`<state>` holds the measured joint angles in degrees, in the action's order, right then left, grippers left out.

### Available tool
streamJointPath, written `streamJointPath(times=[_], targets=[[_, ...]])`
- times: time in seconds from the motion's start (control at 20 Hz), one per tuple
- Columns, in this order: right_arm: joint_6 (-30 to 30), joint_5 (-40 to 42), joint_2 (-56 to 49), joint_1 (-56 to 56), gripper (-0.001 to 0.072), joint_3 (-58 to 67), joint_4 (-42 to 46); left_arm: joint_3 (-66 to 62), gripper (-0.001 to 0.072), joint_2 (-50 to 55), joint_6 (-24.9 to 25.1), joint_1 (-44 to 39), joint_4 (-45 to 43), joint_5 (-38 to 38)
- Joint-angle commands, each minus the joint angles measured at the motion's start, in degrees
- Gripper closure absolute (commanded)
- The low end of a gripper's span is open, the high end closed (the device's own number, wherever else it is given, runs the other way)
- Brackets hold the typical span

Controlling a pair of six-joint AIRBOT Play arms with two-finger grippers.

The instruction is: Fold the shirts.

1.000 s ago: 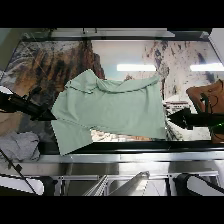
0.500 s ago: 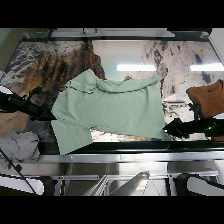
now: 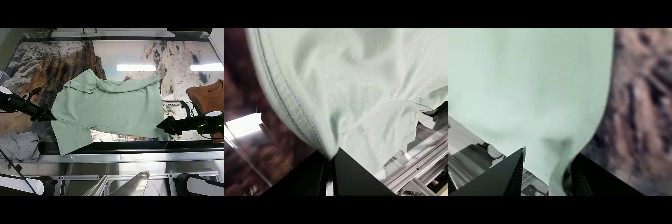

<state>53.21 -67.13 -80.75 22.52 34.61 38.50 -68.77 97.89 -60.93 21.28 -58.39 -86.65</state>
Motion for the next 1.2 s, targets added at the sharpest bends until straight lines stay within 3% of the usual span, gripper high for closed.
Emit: streamJointPath(times=[0.0,0.5,0.8,0.85,0.9,0.95,1.0,1.15], targets=[[-2.51,-4.26,0.00,2.91,0.0354,0.28,-1.18,-0.07,0.0686,-0.02,0.00,0.07,0.00,-0.22],[-2.95,-2.10,0.02,6.29,0.0354,-6.91,-0.20,-0.07,0.0687,-0.02,-0.02,0.07,0.02,-0.20],[-5.49,-2.12,0.02,6.32,0.0356,-6.10,-6.75,-0.07,0.0686,-0.02,-0.02,0.07,0.04,-0.26],[-5.46,-2.32,0.02,6.32,0.0386,-5.44,-7.41,-0.07,0.0686,-0.02,-0.02,0.07,0.07,-0.28],[-5.51,-3.23,0.02,6.32,0.0584,-4.98,-8.35,-0.07,0.0686,-0.02,-0.02,0.07,0.07,-0.39],[-6.75,-4.74,0.02,6.32,0.0666,-4.74,-9.66,-0.07,0.0685,-0.04,-0.02,0.07,0.13,-0.68],[-8.11,-6.88,0.04,6.32,0.0700,-4.48,-11.52,-0.07,0.0685,-0.04,0.02,0.07,0.57,-1.53],[-9.09,-12.70,1.60,6.32,0.0701,-2.34,-16.09,-0.81,0.0685,-0.70,0.61,0.09,8.31,-5.44]])
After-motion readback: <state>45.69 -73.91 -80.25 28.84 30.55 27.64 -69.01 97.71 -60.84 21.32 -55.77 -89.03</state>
